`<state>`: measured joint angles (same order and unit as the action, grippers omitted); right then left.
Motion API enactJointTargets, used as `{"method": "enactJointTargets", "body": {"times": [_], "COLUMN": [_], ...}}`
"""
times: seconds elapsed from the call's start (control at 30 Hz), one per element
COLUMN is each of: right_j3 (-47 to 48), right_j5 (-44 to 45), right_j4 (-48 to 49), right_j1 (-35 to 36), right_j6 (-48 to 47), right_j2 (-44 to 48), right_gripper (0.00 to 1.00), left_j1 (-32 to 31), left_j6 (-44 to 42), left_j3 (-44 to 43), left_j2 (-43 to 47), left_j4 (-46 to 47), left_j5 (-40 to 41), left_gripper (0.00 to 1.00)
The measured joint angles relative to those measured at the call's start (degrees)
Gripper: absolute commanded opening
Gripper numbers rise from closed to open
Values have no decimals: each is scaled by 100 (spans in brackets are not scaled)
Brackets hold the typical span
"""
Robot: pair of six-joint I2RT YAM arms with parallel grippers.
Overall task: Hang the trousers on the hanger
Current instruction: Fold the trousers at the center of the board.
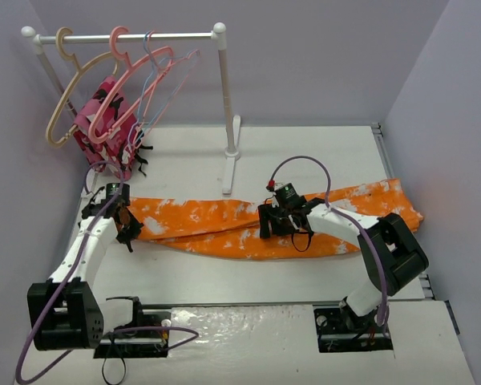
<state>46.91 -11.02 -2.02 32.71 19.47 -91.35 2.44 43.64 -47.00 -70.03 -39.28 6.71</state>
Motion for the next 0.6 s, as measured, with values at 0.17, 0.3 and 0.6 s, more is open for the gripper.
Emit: {"method": "enactJointTargets", "body": {"times": [0.17,0.3,0.6], "right_j3": [-11,127,719], "right_j5": [-136,-98,164], "right_j4": [-455,-883,-1311], "right_j1": [4,7,7], "right_j6": [45,37,-92], "right_j2": [128,121,-229], "right_gripper": [65,65,65], "left_j1": [-20,-20,-17], "left_j6": [-84,-236,-581], "left_j3": [-236,-1052,-2833], "left_j2": [330,-308,-2465], "left_j4": [-612,-941,-1131], "left_j5": [133,250,509], "left_gripper": [0,0,6]}}
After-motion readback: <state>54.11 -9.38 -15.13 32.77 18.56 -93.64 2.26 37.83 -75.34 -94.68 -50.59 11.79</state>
